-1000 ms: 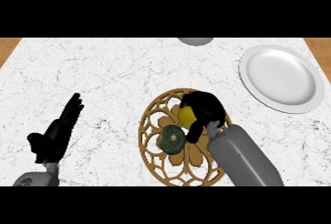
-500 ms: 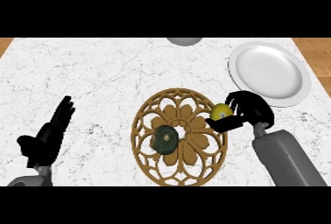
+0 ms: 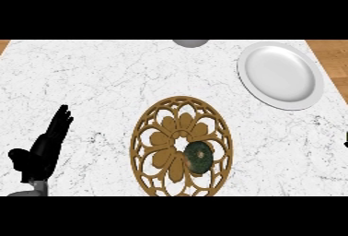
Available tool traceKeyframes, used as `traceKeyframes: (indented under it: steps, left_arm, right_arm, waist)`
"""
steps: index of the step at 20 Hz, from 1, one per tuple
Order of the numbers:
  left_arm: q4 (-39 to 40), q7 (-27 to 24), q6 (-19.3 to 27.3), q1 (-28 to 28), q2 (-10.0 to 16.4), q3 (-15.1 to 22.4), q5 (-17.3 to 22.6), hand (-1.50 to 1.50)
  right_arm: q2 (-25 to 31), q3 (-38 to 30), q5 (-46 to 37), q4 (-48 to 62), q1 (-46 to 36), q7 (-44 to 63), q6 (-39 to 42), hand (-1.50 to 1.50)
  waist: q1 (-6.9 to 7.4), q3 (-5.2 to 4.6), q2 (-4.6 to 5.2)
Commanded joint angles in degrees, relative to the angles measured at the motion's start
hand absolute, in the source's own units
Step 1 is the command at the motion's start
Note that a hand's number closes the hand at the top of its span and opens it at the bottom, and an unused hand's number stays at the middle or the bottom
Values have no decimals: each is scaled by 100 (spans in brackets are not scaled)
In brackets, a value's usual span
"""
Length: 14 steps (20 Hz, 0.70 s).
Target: Pick the lemon from the placemat and place it in the plate
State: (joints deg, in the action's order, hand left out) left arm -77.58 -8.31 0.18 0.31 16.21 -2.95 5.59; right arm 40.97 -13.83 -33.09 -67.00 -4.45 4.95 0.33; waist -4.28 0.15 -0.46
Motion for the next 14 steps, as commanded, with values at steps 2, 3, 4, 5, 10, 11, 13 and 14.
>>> traceKeyframes:
  steps: [2,3,4,5,10,11,13,14]
  left_arm:
    - [-134,43,90,-41,-277,272,-177,0]
    - [26,19,-111,-131,-46,131,-114,0]
    - [95,-189,-230,58,-58,105,-50,0]
    - [112,-131,-153,-119,-111,154,-168,0]
    - [-265,17,-9,42,-270,277,-241,0]
    - [-214,12,-116,32,-201,201,-175,0]
    - [198,-149,-126,-192,-216,152,-255,0]
    - [280,-52,-105,-498,-200,38,-224,0]
  right_arm:
    - [507,-1091,580,-50,922,-1181,-303,150]
    - [702,-1281,756,-274,1042,-1292,-80,150]
    - [710,-1536,954,-276,1322,-1594,-72,150]
    - [663,-1516,817,-50,976,-1552,-170,150]
    - [540,-2173,1136,-1521,1453,-1240,-301,150]
    - [289,-2105,1006,-1920,1569,-1070,-447,150]
    - [428,-2228,1035,-2087,1358,-921,-348,150]
    - [351,-2225,929,-2127,1377,-957,-348,150]
  waist:
    - [280,-14,22]
    - [268,-18,21]
    - [255,-18,17]
    - [356,-16,36]
    - [326,-21,15]
    - [341,-21,21]
    - [356,-23,35]
    - [369,-20,40]
